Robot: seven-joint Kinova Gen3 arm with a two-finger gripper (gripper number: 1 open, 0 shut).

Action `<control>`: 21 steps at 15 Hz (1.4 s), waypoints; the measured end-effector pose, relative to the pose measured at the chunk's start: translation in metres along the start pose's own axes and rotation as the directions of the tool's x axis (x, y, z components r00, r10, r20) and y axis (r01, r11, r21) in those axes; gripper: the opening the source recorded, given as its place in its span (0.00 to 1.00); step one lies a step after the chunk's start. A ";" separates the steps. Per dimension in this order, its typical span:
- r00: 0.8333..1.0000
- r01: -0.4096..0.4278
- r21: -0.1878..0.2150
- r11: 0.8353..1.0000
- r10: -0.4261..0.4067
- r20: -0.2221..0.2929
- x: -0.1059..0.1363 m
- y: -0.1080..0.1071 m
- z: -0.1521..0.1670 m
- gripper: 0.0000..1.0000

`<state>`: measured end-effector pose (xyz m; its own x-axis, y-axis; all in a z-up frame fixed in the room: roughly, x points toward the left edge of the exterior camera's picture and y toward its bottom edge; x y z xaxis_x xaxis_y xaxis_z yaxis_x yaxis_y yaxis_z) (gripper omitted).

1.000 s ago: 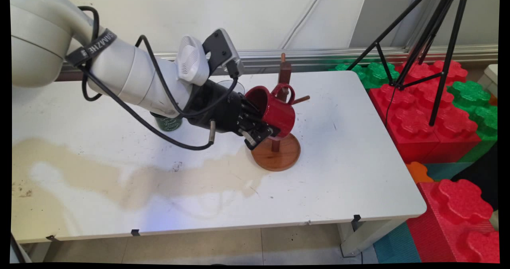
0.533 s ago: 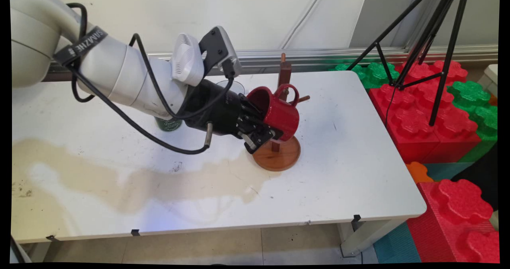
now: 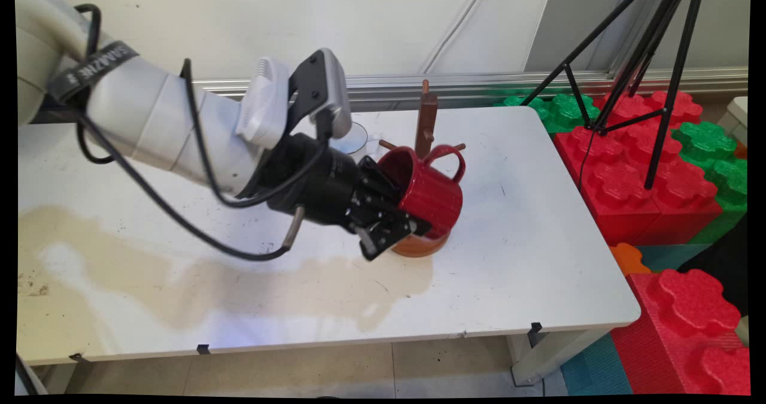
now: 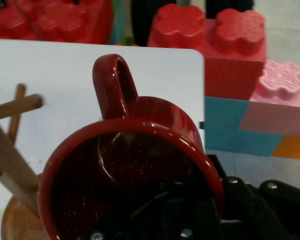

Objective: Place the picked object on the table

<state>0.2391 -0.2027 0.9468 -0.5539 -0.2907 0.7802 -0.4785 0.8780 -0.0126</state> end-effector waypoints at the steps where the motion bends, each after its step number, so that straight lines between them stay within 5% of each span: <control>1: 1.000 -0.016 -0.012 1.000 0.016 0.013 -0.002 0.003 -0.003 0.00; 4: 0.995 -0.062 -0.017 0.998 0.064 0.074 -0.010 0.005 -0.014 0.00; 8: 0.979 -0.079 0.046 0.996 0.069 0.194 -0.024 -0.003 -0.033 0.00; 15: 0.906 -0.096 0.133 0.987 0.031 0.422 -0.057 -0.027 -0.060 0.00; 21: 0.860 -0.061 0.234 0.970 -0.068 0.506 -0.066 -0.045 -0.049 0.00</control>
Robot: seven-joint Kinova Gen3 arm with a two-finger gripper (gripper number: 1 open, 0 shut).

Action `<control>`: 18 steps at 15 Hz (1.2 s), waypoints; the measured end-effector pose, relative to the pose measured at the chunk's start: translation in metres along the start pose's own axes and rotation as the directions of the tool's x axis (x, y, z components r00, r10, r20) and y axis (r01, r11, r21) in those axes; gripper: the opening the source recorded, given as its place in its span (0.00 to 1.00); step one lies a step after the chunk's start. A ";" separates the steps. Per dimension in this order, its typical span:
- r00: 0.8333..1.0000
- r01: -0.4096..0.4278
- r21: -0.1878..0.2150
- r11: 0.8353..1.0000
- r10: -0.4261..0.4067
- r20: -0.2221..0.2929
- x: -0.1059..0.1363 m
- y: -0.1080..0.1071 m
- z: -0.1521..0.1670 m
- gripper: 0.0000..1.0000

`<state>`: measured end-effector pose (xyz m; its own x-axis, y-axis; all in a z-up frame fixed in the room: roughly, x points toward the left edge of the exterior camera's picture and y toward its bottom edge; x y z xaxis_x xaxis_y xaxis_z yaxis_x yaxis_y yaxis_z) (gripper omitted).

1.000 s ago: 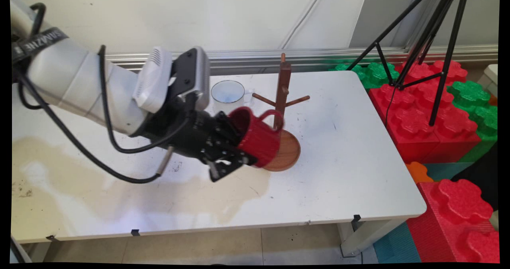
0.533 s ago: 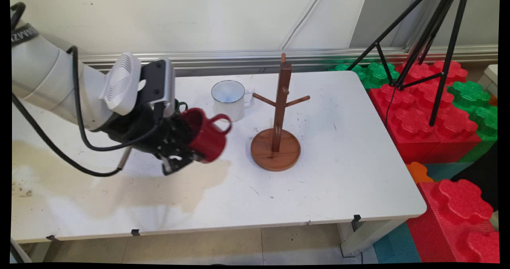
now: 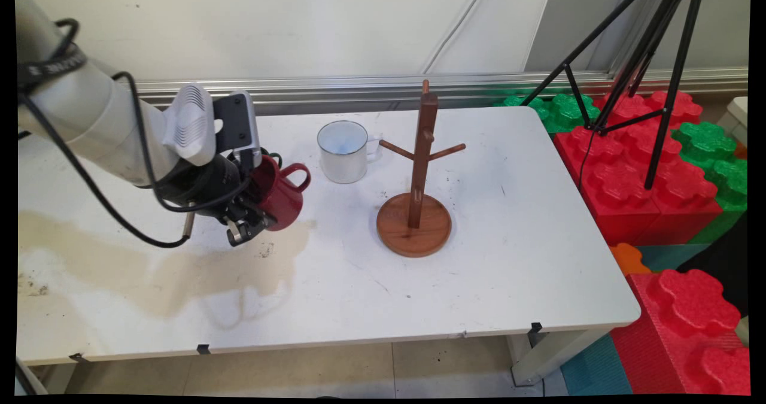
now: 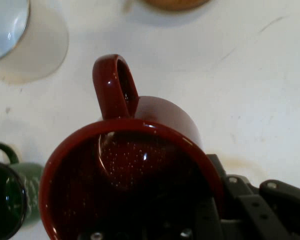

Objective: Place the picked object on the table

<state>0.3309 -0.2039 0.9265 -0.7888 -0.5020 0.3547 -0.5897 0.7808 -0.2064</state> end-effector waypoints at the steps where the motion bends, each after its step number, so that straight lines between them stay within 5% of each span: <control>1: 1.000 0.015 0.009 1.000 -0.015 0.019 0.001 -0.001 0.005 0.00; 13: 0.969 0.074 0.026 0.997 -0.078 0.235 -0.011 0.003 0.058 0.00; 18: 0.959 0.061 0.008 0.998 -0.061 0.278 -0.021 0.004 0.067 0.00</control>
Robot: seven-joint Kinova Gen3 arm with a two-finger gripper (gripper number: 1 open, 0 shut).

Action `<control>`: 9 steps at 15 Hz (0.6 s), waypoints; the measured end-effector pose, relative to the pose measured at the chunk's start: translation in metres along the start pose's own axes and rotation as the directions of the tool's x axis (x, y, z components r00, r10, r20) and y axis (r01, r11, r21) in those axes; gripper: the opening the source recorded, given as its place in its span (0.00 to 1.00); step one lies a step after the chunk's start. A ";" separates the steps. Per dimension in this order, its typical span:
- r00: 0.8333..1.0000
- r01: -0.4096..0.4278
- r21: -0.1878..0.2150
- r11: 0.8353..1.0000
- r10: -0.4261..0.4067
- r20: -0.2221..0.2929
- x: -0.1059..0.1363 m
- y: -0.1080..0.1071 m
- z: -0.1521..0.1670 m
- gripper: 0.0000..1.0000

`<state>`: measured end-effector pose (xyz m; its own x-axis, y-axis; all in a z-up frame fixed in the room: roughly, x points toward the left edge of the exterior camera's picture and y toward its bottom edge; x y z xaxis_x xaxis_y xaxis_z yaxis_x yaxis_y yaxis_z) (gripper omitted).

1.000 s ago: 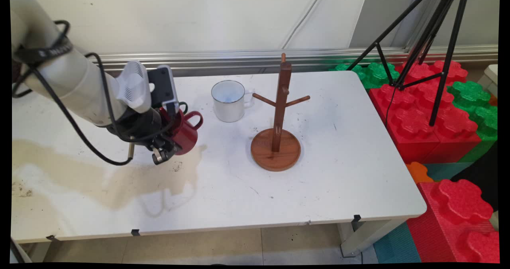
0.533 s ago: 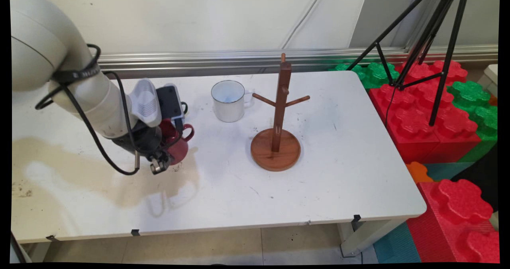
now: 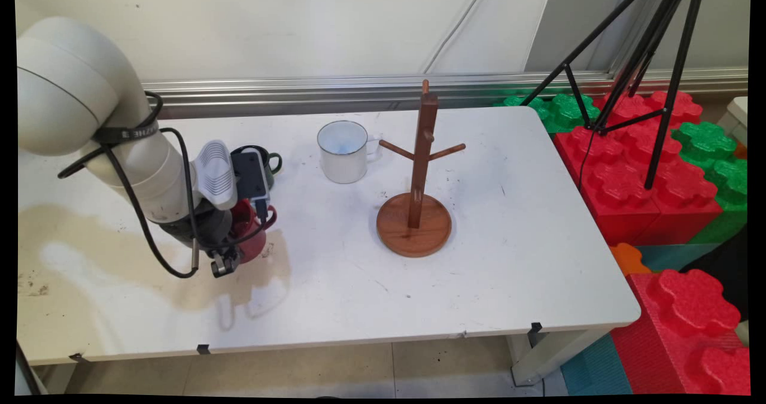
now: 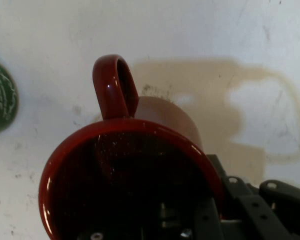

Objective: Place the picked object on the table

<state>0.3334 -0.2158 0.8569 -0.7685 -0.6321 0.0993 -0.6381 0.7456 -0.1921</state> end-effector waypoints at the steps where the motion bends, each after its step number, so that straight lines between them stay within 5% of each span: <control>1: 1.000 -0.004 -0.004 1.000 0.004 0.005 -0.001 -0.001 0.003 0.00; 9: 1.000 -0.004 -0.039 0.999 0.004 0.000 -0.009 -0.012 0.022 0.00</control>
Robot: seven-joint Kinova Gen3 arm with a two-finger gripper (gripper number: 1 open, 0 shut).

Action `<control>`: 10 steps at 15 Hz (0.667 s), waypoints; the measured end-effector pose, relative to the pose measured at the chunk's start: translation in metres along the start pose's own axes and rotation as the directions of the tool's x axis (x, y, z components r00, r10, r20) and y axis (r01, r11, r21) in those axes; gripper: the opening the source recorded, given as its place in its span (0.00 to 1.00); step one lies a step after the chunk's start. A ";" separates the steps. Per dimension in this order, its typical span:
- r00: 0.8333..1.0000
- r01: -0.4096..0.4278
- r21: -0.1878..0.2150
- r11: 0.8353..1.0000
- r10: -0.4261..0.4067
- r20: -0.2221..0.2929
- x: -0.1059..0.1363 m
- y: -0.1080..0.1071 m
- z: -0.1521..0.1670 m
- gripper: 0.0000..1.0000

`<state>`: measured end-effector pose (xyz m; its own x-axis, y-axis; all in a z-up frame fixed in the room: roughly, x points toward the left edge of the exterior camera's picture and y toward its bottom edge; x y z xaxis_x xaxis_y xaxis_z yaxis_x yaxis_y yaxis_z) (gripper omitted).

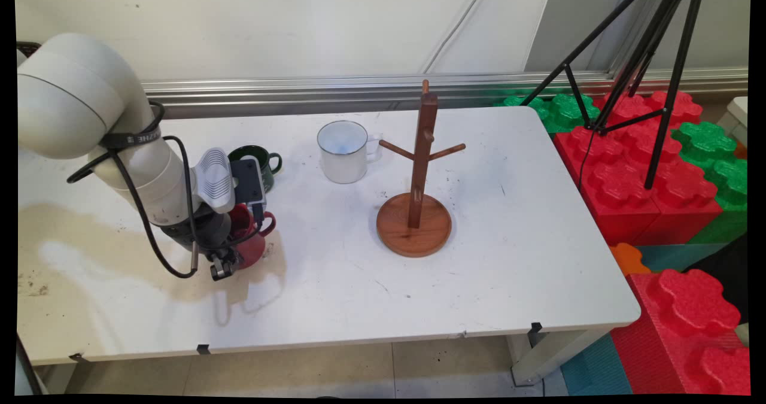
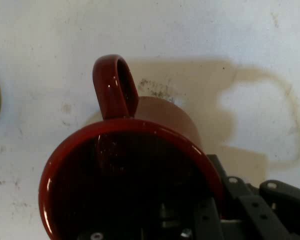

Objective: Place the picked object on the table

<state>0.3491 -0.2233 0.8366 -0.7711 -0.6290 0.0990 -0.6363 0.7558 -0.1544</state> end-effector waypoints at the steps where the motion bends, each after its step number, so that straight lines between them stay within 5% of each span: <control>1: 1.000 -0.001 -0.006 1.000 0.001 -0.003 -0.002 -0.002 0.002 0.00; 10: 1.000 -0.006 -0.036 0.999 0.005 -0.027 -0.012 -0.011 0.013 0.00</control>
<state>0.3658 -0.2262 0.8241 -0.7747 -0.6200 0.1246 -0.6320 0.7658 -0.1191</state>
